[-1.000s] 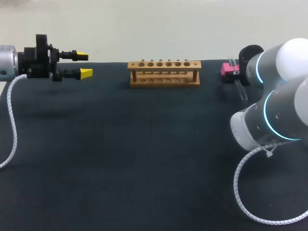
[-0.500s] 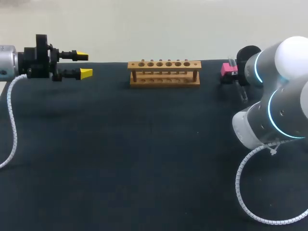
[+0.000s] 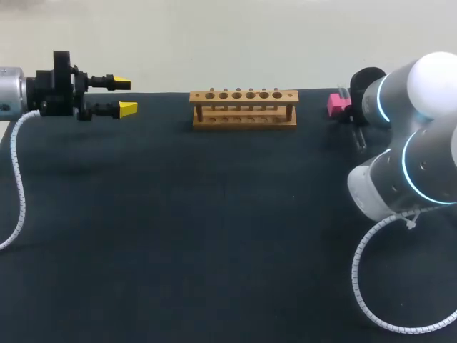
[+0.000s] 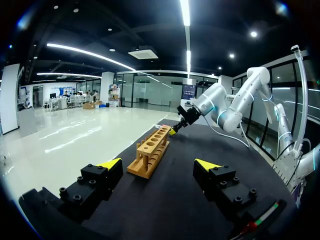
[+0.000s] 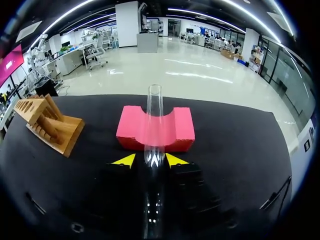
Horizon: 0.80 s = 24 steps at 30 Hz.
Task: Grasp the test tube, adjust it, and insert it.
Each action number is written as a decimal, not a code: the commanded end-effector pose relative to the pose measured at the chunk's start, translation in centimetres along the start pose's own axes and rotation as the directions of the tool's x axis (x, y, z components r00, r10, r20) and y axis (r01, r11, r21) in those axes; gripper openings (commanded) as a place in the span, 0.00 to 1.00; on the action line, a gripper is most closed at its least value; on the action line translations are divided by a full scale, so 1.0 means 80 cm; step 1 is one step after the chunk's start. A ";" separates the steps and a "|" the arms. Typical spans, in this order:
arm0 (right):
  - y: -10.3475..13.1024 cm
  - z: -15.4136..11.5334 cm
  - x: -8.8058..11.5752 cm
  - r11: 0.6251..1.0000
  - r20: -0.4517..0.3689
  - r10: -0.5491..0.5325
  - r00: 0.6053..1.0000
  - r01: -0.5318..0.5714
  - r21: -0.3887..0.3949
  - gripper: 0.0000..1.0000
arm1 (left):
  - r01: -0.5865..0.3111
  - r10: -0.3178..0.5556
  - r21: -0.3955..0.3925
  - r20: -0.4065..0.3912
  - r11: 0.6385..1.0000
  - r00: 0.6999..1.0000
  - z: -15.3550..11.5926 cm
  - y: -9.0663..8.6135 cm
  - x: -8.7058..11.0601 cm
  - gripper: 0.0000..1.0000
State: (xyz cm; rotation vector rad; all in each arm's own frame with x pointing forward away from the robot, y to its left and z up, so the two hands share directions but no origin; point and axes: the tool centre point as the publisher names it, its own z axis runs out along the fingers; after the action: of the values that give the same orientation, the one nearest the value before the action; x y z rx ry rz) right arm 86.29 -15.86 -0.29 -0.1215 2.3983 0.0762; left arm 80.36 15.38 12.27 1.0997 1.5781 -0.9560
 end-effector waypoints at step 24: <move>0.017 -0.061 -0.019 0.992 0.023 0.119 0.993 -0.120 0.047 0.00 | -0.003 0.003 -0.006 0.004 1.000 1.000 0.000 -0.003 0.001 1.00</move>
State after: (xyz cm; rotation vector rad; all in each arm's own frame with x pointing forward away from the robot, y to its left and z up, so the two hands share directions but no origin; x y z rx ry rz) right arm 85.48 -15.38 2.70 0.0263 2.3803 0.1172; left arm 80.36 15.39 12.27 1.0997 1.5781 -0.9561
